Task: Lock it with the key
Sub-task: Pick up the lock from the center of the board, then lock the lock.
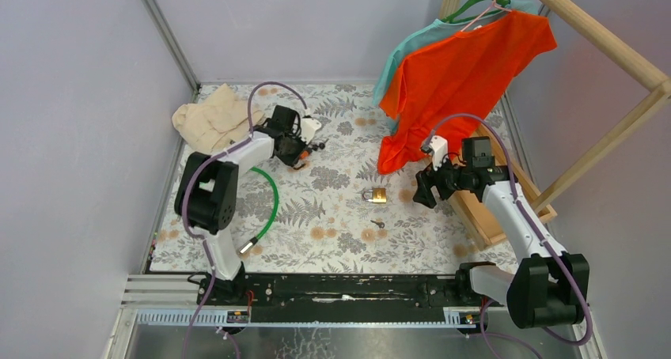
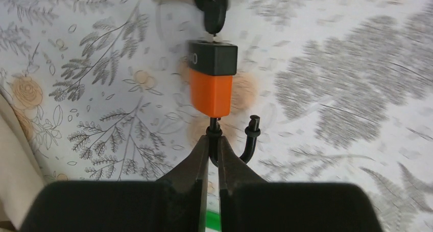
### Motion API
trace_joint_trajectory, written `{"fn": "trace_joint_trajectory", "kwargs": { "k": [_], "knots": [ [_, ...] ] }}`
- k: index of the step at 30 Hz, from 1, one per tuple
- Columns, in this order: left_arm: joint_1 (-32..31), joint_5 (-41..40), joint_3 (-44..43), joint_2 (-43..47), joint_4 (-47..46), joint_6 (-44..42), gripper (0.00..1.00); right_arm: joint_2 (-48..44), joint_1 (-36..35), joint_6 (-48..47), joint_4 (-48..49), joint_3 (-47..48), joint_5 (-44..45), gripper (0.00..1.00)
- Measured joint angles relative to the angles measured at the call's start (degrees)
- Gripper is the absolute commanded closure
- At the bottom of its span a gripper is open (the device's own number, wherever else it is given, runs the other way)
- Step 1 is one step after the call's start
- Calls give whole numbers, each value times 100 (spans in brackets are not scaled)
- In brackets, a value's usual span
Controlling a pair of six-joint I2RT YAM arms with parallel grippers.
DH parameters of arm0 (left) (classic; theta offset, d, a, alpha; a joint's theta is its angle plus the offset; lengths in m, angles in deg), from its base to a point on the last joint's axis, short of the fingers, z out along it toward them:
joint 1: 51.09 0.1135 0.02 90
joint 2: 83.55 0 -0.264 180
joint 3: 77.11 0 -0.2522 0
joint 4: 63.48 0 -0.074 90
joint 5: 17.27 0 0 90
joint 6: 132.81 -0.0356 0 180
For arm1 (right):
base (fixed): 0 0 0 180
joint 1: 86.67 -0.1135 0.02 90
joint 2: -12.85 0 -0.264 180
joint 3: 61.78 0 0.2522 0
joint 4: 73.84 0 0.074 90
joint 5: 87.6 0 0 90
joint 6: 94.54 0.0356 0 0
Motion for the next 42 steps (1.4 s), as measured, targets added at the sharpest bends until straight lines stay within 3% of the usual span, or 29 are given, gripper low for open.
{"fn": "trace_joint_trajectory", "kwargs": {
  "k": [5, 11, 17, 23, 29, 35, 42],
  "knots": [
    [-555, 74, 400, 800, 44, -527, 100, 85, -372, -42, -79, 358, -127, 17],
    [-894, 782, 455, 1521, 304, -848, 100, 643, -785, 20, -55, 1270, -796, 17],
    [-1228, 1434, 55, 2094, 876, -1102, 100, 1263, -1176, 81, -210, 2046, -1458, 14],
    [-1563, 1976, -636, 2465, 1200, -1147, 100, 1569, -1443, 216, -428, 2964, -1932, 4],
    [-1738, 2371, -931, 2507, 1327, -1003, 100, 1554, -1672, 389, -326, 3128, -2114, 2],
    [-1849, 2601, -942, 2505, 1432, -782, 100, 1554, -1829, 372, -302, 3128, -2083, 7],
    [-1956, 2815, -953, 2503, 1480, -592, 100, 1609, -1908, 352, -245, 3106, -2090, 30]
  ]
}}
